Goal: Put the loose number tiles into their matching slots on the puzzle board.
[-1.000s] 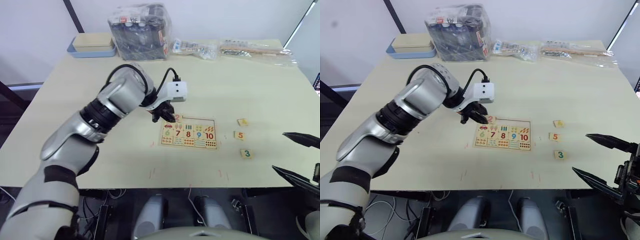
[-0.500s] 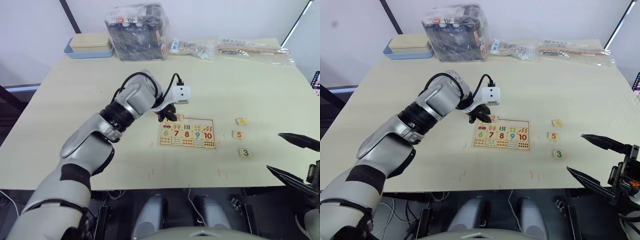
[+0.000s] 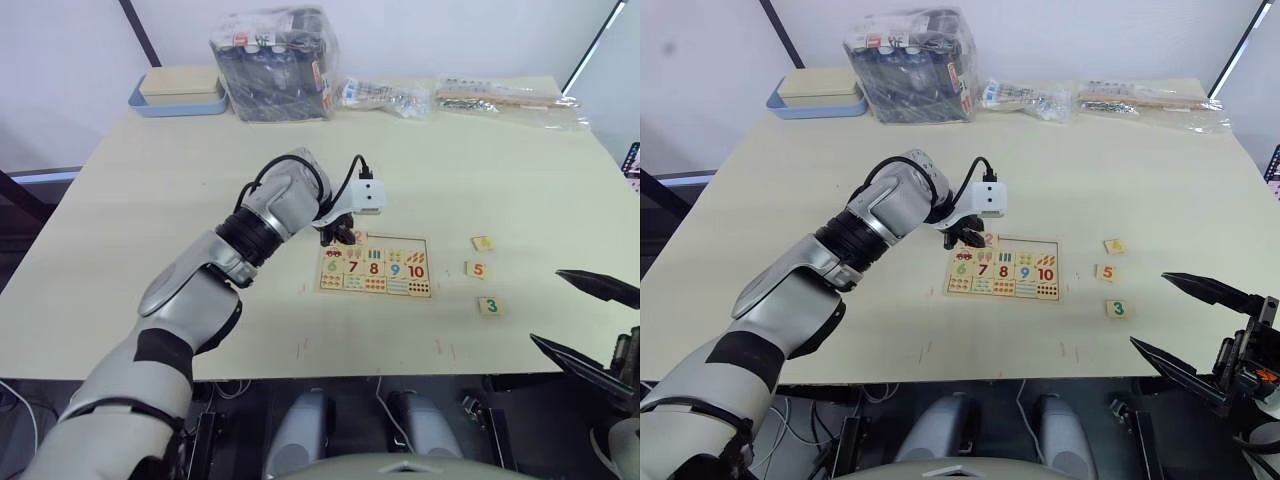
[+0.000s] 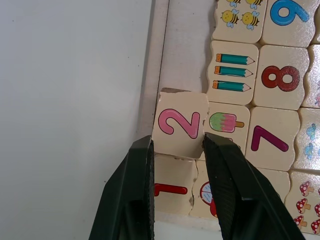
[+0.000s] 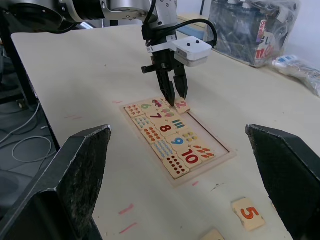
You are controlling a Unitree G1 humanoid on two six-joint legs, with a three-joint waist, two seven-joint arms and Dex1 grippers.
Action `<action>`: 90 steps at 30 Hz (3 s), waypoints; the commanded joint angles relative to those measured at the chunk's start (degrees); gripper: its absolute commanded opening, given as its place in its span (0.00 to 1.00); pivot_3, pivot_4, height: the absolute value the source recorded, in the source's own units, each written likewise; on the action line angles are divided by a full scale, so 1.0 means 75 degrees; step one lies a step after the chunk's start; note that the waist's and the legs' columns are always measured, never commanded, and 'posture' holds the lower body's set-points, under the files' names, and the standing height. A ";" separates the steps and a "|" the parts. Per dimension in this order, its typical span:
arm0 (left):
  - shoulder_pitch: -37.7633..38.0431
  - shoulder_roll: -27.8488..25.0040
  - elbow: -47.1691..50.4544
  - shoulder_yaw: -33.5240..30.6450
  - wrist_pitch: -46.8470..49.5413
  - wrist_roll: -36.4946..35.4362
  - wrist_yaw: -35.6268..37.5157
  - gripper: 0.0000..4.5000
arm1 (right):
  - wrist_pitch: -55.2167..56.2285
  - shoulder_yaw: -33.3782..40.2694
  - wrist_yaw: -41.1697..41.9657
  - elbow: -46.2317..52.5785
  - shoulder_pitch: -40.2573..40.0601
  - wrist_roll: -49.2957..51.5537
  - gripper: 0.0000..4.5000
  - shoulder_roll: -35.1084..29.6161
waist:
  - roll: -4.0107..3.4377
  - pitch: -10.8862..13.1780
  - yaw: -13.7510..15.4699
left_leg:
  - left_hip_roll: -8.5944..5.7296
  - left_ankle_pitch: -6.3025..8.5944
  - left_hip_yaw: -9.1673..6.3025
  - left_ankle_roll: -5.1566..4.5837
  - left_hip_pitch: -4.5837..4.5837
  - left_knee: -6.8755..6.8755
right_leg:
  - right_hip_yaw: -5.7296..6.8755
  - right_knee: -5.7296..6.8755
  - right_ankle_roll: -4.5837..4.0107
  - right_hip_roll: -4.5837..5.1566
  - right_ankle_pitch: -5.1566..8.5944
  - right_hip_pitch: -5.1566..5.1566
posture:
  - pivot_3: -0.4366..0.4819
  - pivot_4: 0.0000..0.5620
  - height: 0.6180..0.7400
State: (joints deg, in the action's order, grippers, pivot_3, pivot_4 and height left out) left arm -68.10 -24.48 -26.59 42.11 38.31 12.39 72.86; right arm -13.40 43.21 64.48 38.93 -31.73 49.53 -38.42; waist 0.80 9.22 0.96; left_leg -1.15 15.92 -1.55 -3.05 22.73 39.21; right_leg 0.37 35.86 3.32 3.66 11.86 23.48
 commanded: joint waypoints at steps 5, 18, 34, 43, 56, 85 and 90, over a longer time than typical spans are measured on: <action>0.0056 0.0056 0.0004 -0.0205 -0.0182 0.0184 -0.0009 0.22 | 0.0133 0.0127 -0.0100 0.0217 -0.0072 0.0060 1.00 0.0029 | 0.0000 0.0000 -0.0001 | 0.0001 0.0000 -0.0002 0.0000 -0.0001 0.0000 | 0.0001 0.0002 0.0000 -0.0001 0.0000 0.0000 | 0.48 0.27 1.00; 0.0119 0.0125 -0.0023 -0.0277 -0.0248 0.0299 0.0055 0.22 | 0.0133 0.0106 -0.0165 0.0246 -0.0087 0.0067 1.00 0.0013 | 0.0000 0.0000 -0.0001 | 0.0000 0.0000 -0.0001 0.0000 -0.0001 0.0001 | 0.0001 0.0003 -0.0001 0.0000 -0.0001 0.0000 | 0.48 0.27 1.00; 0.0193 0.0050 0.0118 -0.0277 -0.0242 0.0436 0.0239 0.22 | 0.0141 0.0053 -0.0225 0.0283 -0.0073 0.0045 1.00 0.0033 | 0.0000 -0.0001 -0.0003 | 0.0000 0.0000 0.0000 0.0000 -0.0001 0.0001 | 0.0001 0.0004 -0.0001 -0.0001 -0.0001 0.0000 | 0.48 0.27 1.00; 0.0165 0.0032 0.0163 -0.0387 -0.0212 0.0410 0.0295 0.64 | 0.0152 0.0039 -0.0228 0.0308 -0.0122 0.0027 1.00 0.0073 | -0.0001 -0.0001 -0.0003 | -0.0001 0.0000 -0.0001 0.0000 -0.0003 0.0002 | 0.0001 0.0005 -0.0001 -0.0001 -0.0001 0.0000 | 0.48 0.27 1.00; -0.0167 -0.0096 -0.0831 -0.2059 -0.1666 -0.0908 0.0782 0.79 | 0.0227 -0.0179 -0.0267 0.0178 0.0087 -0.0112 1.00 0.0088 | -0.0001 -0.0002 0.0004 | -0.0002 0.0000 0.0000 0.0000 -0.0005 0.0008 | 0.0001 0.0007 -0.0001 0.0004 -0.0002 -0.0002 | 0.48 0.27 1.00; 0.0093 0.0733 -0.3429 -0.2335 -0.4837 -0.0111 -0.0326 0.00 | 0.0309 -0.0285 -0.0452 0.0345 -0.0023 -0.0171 1.00 0.0207 | 0.0001 -0.0002 -0.0005 | -0.0008 0.0000 -0.0001 -0.0001 -0.0004 0.0011 | 0.0002 0.0014 0.0001 0.0000 -0.0004 -0.0002 | 0.48 0.27 1.00; 0.0151 0.0713 -0.3452 -0.2306 -0.4838 0.0033 -0.0304 0.00 | 0.0313 -0.0286 -0.0454 0.0328 -0.0022 -0.0171 1.00 0.0202 | 0.0001 -0.0003 -0.0007 | -0.0008 0.0000 0.0000 -0.0001 -0.0004 0.0011 | 0.0001 0.0014 0.0001 0.0000 -0.0004 -0.0002 | 0.48 0.27 1.00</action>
State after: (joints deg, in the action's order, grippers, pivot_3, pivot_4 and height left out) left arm -66.92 -18.98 -52.65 25.20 2.81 12.34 70.30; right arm -12.19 40.45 61.25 40.04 -31.65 47.79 -36.98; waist 0.81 9.21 0.91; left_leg -1.21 15.92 -1.55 -3.06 22.70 39.29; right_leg 0.38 35.97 3.33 3.66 11.83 23.46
